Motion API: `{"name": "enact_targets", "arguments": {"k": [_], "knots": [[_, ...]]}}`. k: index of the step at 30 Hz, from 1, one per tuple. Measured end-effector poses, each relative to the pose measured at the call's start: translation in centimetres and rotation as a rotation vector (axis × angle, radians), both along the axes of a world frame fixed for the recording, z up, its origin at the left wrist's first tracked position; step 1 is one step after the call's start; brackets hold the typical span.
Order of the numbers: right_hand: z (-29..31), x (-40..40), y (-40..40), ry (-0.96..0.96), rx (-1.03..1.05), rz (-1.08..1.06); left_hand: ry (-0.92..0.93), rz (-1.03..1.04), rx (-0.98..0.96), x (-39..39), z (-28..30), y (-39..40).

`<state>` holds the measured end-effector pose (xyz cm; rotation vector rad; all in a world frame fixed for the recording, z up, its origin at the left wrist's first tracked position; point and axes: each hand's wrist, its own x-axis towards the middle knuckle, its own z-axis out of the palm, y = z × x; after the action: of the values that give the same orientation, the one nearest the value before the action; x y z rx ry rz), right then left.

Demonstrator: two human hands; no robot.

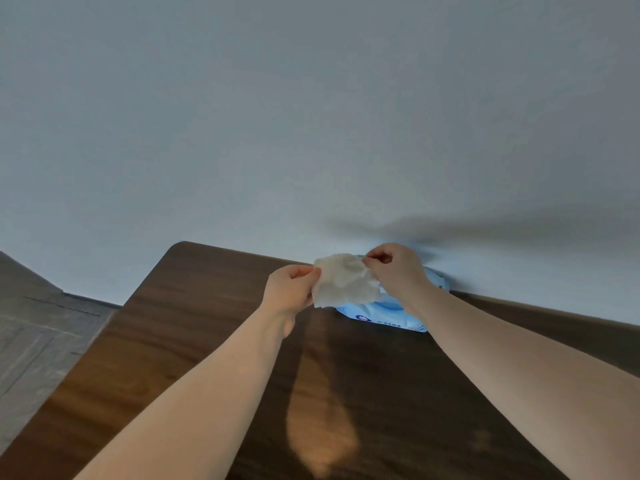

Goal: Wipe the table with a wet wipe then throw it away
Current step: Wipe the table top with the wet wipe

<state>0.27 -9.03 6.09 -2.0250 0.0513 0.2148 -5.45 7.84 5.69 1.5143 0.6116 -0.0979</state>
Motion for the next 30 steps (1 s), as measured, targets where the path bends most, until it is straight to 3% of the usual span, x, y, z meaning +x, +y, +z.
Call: {"name": "enact_targets", "arguments": {"k": [5,10,13,15,17,21,25,27,30], "knots": [[-1.0,0.4,3.8,0.154,0.213,-0.062,0.020,0.027,0.128,-1.6,-0.8,3.2],[-1.3,0.5,7.0,0.161,0.270,0.005,0.090,0.090,0.202,-2.1,-2.1,6.3],[-0.9,-0.2,8.4,-0.040,0.141,-0.060,0.109,0.013,0.286,-3.0,-2.1,7.2],[-2.3,-1.8,11.4,-0.194,-0.012,0.072,0.220,-0.028,0.407,-4.7,-3.8,10.1],[-4.5,-3.3,14.2,-0.300,-0.211,0.219,0.351,-0.151,0.644,-7.1,-6.5,13.2],[-7.7,-5.0,15.7,-0.277,-0.482,0.351,0.464,-0.441,1.059,-9.5,-8.2,15.6],[-11.7,-7.8,19.7,-0.103,-0.481,0.597,0.577,-0.557,1.172,-14.1,-10.7,19.0],[-12.7,-7.3,20.0,-0.230,-0.692,0.743,0.532,-0.572,1.189,-15.6,-11.5,20.4],[-13.8,-5.8,20.5,-0.595,-0.865,0.904,0.455,-0.585,1.180,-16.2,-12.2,21.6]]}}
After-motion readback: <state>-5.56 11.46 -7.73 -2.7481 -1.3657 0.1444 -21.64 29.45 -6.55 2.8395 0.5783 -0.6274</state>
